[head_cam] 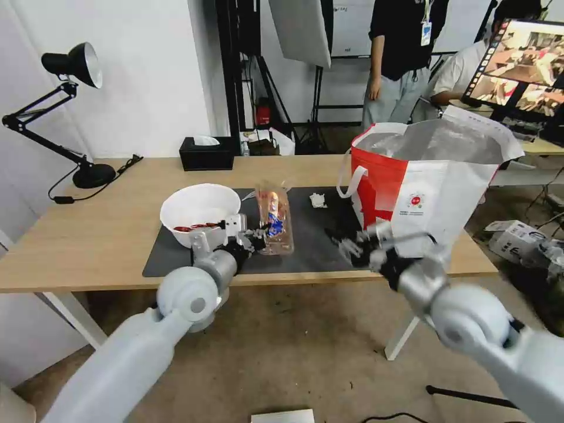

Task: Pick up the trash from the table and place it into the takeout bag.

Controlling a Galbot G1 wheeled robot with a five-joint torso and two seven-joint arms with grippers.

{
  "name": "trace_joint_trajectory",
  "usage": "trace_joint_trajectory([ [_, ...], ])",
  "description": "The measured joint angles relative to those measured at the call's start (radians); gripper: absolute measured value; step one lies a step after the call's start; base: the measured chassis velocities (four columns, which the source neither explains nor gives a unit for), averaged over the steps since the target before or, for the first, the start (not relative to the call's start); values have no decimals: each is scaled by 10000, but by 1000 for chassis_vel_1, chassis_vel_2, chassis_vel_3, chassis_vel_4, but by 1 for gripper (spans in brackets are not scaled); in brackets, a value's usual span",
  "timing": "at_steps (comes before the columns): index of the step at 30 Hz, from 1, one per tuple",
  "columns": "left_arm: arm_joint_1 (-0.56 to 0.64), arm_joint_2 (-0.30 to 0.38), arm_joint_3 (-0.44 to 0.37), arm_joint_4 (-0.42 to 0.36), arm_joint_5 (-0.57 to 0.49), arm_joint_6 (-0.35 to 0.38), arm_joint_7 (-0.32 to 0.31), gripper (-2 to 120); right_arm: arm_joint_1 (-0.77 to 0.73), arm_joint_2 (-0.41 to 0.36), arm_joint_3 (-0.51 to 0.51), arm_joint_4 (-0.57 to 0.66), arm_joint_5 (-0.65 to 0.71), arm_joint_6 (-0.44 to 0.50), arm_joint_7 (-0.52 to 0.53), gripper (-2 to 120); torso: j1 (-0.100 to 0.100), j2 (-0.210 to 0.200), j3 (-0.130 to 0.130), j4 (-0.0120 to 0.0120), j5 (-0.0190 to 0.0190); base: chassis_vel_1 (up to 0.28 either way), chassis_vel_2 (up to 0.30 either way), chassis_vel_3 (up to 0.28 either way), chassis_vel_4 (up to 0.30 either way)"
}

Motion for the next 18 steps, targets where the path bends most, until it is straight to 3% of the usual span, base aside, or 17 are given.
trace_joint_trajectory([
  [2,-145,9,27,-84,-187,1,-114,0,-340,25,185,47,-241,219,-8,54,-1,0,-1,-3,-6,50,40,36,40],
  [5,-1733,-2,712,-290,-1276,37,-693,0,-2693,693,1792,481,-1447,1077,-162,73,0,0,-1,-27,6,0,0,0,0],
  [6,-1733,-2,712,-290,-1276,37,-693,0,-2693,693,1792,481,-1447,1077,-162,73,0,0,-1,-27,6,0,0,0,0],
  [8,-2815,-88,1302,-98,-1882,67,-902,0,-4025,1322,2893,691,-1997,1327,-532,82,1,0,0,-27,7,0,0,0,0],
  [10,-3275,-160,1566,26,-2122,72,-999,0,-4573,1644,3335,778,-2278,1438,-815,86,2,0,1,-24,6,0,0,0,0],
  [12,-4620,-517,2350,499,-2598,78,-1192,0,-5677,2544,4142,916,-3006,1994,-1418,97,2,0,1,-22,2,0,0,0,0],
  [13,-4620,-517,2350,499,-2598,78,-1192,0,-5677,2544,4142,916,-3006,1994,-1418,97,2,0,1,-22,2,0,0,0,0],
  [18,-6332,-1628,3379,1481,-3168,102,-1469,0,-7029,4152,4879,1061,-3941,3005,-2176,100,3,-1,1,-24,6,0,0,0,0],
])
